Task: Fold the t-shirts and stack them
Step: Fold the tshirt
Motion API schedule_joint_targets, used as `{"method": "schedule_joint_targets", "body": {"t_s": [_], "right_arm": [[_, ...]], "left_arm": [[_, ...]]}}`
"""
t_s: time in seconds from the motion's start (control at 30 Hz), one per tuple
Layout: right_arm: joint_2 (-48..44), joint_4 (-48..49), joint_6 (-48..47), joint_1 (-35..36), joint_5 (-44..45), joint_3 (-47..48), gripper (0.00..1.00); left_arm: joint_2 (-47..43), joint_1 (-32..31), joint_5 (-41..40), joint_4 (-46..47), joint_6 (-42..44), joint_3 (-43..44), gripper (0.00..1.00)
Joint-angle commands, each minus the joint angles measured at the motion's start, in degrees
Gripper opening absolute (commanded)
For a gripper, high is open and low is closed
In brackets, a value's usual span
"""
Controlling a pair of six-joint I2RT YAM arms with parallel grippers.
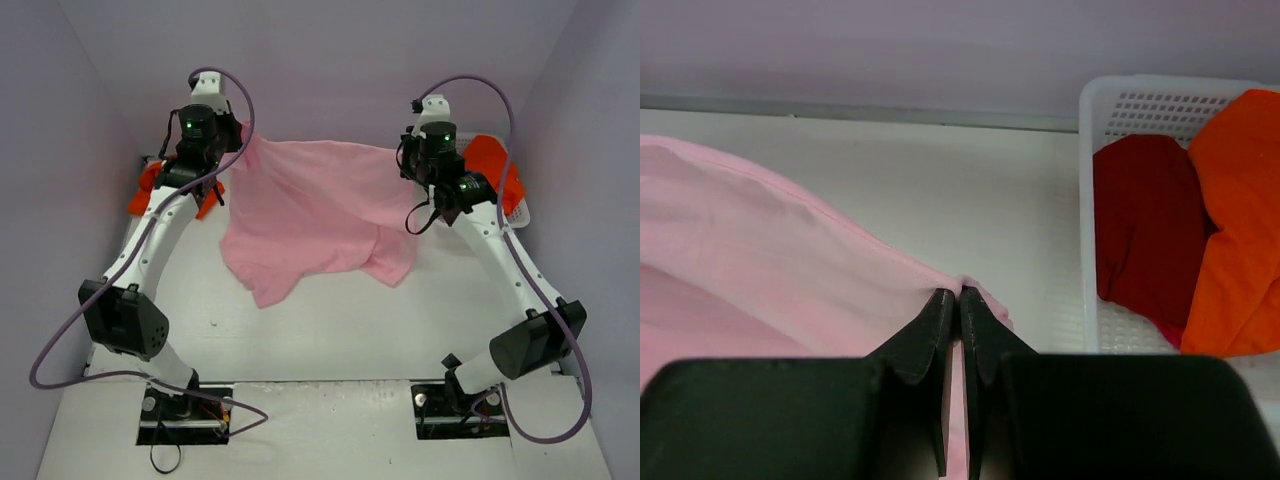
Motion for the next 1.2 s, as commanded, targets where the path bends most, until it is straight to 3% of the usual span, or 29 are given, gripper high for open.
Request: {"method": "schedule_joint_targets", "body": {"t_s": [0.0,0.63,0.9,1.17], "right_arm": [[-4.2,0.0,-0.6,-0.1,0.6,2.4,0.00],[-26.9,-8.0,5.0,0.6,-10.8,5.2,0.00],[-31.6,-9.9,5.2,0.5,-12.3,7.1,0.00],[-30.8,-10.0,5.7,0.5,-12.0,1.1,0.00]], "left_arm": [[-7.6,-0.1,-2.0,2.5,0.0,0.0,0.00],[-36.6,-0.2,2.5,-8.7,-2.9,-1.7,0.00],[-40.8,-0.2,5.3,-12.2,-4.3,-0.2,0.00],[-40.2,-0.1,5.3,-11.8,-3.9,-4.3,0.00]]}}
